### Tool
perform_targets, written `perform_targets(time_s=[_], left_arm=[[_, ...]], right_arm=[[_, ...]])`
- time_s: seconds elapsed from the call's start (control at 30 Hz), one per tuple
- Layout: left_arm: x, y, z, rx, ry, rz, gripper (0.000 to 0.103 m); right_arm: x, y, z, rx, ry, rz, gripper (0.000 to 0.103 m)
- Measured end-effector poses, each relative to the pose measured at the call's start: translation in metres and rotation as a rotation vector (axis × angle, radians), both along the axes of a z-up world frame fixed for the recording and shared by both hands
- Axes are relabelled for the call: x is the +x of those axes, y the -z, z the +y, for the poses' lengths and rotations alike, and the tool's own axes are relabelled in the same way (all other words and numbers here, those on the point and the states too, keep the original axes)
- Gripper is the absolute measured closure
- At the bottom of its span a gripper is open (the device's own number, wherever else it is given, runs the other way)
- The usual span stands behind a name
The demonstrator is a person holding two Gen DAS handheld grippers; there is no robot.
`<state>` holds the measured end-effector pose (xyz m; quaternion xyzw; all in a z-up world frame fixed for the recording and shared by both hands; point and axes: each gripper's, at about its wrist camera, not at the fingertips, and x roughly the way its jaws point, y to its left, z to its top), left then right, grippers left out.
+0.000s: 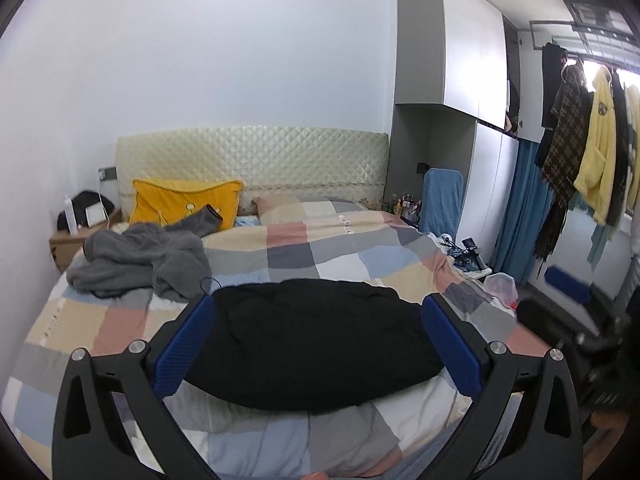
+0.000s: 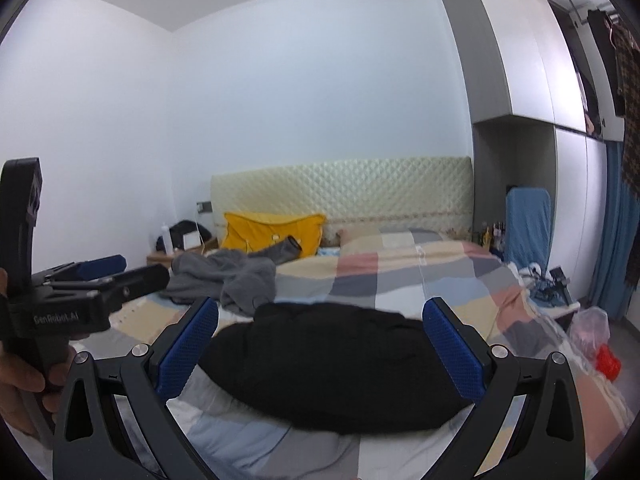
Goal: Fold large clothes
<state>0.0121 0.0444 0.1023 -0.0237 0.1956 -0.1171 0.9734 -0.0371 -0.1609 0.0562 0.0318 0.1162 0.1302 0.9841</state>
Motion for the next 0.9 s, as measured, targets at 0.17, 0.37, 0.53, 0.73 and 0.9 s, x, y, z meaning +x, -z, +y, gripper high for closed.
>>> perform_targets(time_s=[0.17,0.37,0.53,0.73,0.9], left_arm=[[0.006,0.024,0.002,-0.025,-0.030,0.052,0.000],[0.012,0.053,-0.002,-0.003,-0.040,0.122,0.000],[0.019,0.076,-0.006,0.012,-0.046,0.180,0.000],[0.024,0.098,-0.005,0.020,-0.074,0.235,0.000],[0.026,0.111,-0.005,0.025,-0.093,0.266,0.000]], right_arm=[[0.001,0.021,-0.004,0.005,0.039,0.039,0.000],[0.010,0.050,-0.005,-0.018,0.071,0.126,0.000],[0.013,0.068,-0.002,-0.035,0.086,0.151,0.000],[0.020,0.086,-0.011,0.010,0.098,0.194,0.000],[0.026,0.097,-0.007,-0.041,0.112,0.215,0.000]])
